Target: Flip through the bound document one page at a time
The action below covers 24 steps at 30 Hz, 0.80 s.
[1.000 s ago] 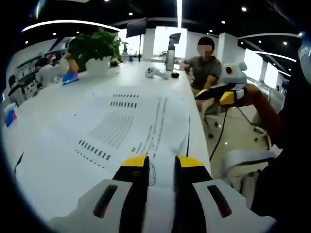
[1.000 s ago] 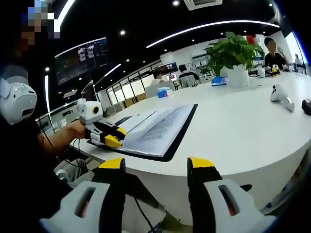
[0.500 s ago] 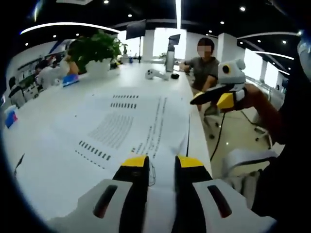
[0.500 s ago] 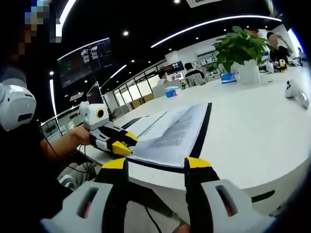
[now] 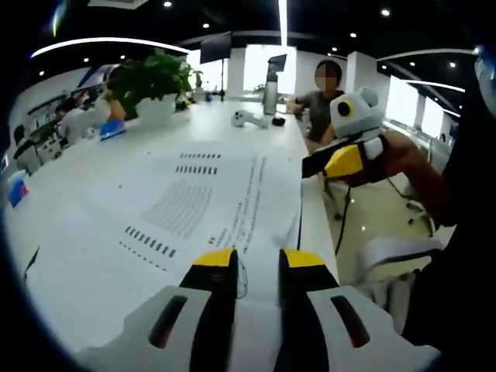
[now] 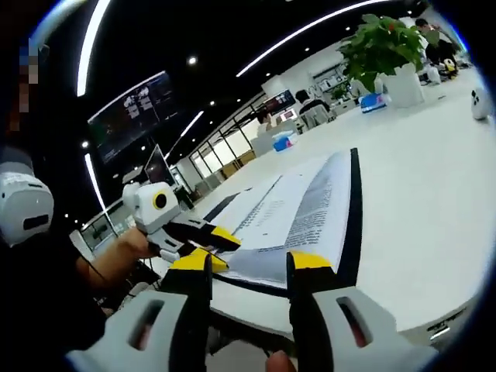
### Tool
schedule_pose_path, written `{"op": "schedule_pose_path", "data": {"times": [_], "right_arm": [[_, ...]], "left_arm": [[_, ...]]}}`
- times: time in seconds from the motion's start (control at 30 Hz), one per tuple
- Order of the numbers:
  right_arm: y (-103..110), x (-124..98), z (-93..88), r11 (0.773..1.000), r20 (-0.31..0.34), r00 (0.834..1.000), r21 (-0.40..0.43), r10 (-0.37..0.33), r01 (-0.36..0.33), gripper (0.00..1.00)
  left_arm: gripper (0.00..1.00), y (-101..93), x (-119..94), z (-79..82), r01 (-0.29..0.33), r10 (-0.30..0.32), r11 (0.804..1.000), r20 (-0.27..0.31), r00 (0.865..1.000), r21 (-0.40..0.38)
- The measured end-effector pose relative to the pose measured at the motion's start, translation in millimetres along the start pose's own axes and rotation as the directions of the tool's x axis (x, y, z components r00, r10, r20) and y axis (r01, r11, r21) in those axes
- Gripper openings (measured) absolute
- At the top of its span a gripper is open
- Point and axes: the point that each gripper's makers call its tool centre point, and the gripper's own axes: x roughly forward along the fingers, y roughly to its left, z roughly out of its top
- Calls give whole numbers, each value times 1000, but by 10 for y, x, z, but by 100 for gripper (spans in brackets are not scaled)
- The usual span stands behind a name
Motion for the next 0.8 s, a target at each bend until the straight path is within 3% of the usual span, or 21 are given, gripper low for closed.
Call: {"op": "schedule_pose_path", "data": {"times": [0.1,0.2,0.53,0.6,0.67,0.8], "right_arm": [[1,66,35,985,44,999,168,23,-30,35],[-119,102,69,963,89,996,271,-27,1,30],[-280,110,61,926,139,981,369,-135,75,24],[-334,110,67,907,159,972,410,-175,96,21],[-342,113,103,887,192,964,454,-185,80,22],[-354,118,96,880,197,962,469,-190,77,22]], "left_arm": [[25,-3,4,-3,-6,6,1000,-10,1000,14],[25,28,-10,-30,-7,7,1000,-13,1000,16],[25,6,6,-5,-4,4,1000,-4,1000,25],[25,6,9,-5,-4,4,1000,-2,1000,30],[25,6,9,0,-3,3,1000,0,1000,29],[25,11,13,3,-3,3,1000,3,1000,28]]}}
